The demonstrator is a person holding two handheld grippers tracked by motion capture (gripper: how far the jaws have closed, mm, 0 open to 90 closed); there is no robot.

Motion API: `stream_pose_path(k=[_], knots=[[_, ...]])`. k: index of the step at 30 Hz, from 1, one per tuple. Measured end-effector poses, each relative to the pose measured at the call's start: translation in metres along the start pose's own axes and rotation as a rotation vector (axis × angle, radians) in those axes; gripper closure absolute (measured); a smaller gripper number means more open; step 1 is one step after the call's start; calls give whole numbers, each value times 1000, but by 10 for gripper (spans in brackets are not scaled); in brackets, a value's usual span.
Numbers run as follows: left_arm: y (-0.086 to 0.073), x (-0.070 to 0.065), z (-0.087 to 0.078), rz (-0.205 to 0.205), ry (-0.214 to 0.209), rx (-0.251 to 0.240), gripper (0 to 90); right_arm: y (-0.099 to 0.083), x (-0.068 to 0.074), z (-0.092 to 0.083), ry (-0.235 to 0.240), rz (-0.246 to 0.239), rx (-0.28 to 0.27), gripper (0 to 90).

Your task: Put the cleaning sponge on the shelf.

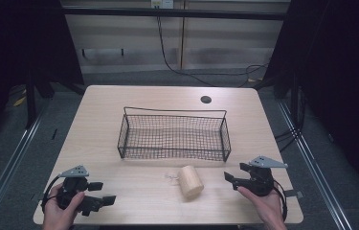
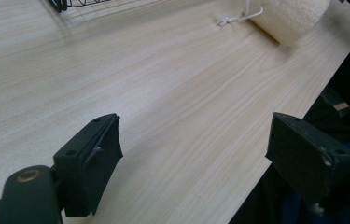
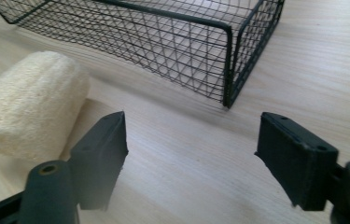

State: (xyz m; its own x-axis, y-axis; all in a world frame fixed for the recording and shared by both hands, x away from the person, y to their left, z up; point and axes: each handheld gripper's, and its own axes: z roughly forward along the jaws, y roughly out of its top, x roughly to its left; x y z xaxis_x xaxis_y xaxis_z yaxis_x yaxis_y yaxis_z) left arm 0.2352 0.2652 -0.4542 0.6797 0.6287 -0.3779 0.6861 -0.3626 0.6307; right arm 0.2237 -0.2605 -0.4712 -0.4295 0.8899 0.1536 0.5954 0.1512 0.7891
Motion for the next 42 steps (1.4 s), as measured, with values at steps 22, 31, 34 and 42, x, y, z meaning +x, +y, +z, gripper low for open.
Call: stream_pose_path(k=[22, 31, 34, 42], knots=[[0, -1, 0, 5, 0, -1, 174, 22, 15, -11, 111, 45, 39, 347], [0, 0, 1, 8, -2, 5, 174, 40, 30, -10, 200, 61, 120, 417], [0, 0, 1, 8, -2, 6, 174, 50, 36, -8, 218, 62, 143, 420], [0, -1, 2, 8, -3, 7, 174, 74, 46, 5, 259, 67, 315, 399]])
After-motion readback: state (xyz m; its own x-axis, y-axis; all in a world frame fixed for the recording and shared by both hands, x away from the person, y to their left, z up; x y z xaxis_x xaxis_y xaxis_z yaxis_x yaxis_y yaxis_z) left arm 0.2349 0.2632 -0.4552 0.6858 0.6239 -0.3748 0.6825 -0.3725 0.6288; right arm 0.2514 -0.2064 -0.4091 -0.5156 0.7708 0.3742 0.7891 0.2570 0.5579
